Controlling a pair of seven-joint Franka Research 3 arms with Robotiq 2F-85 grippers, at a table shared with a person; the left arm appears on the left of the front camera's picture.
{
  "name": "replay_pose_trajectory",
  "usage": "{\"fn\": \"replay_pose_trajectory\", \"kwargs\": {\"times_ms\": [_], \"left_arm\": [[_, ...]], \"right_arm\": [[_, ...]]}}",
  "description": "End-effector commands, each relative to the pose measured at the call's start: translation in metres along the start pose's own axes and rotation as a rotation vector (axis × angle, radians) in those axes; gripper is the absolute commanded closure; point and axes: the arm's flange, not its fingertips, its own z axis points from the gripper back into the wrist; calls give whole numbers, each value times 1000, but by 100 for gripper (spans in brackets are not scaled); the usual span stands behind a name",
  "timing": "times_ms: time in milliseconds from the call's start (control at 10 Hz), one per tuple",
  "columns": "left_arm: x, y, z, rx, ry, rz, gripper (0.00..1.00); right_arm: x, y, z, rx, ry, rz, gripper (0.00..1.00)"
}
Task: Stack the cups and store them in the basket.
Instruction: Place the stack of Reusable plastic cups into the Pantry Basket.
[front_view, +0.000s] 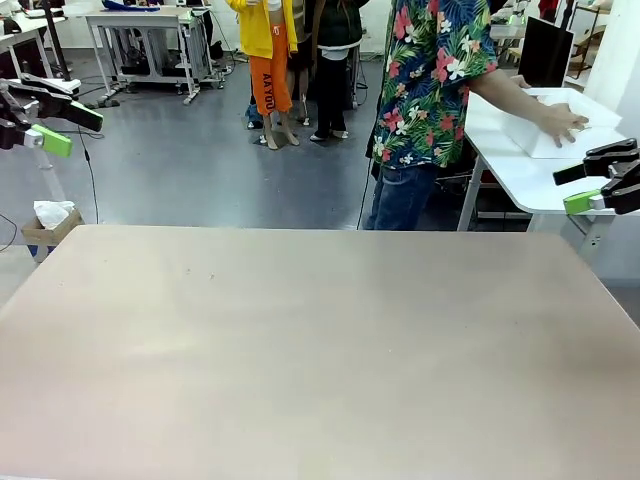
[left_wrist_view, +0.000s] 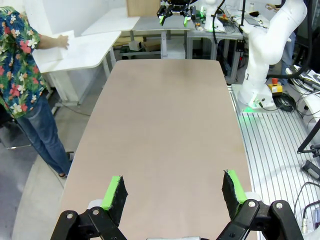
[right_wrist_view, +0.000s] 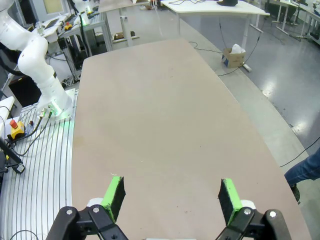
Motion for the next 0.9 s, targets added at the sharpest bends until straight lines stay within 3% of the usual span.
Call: {"fn": "replay_pose_trajectory", "kwargs": {"times_ms": [0, 800], "left_arm": [[4, -2, 1, 0, -9, 9, 0], [4, -2, 1, 0, -9, 9, 0]], "right_arm": [[2, 1, -1, -6, -32, 2, 0], [2, 1, -1, -6, -32, 2, 0]]}}
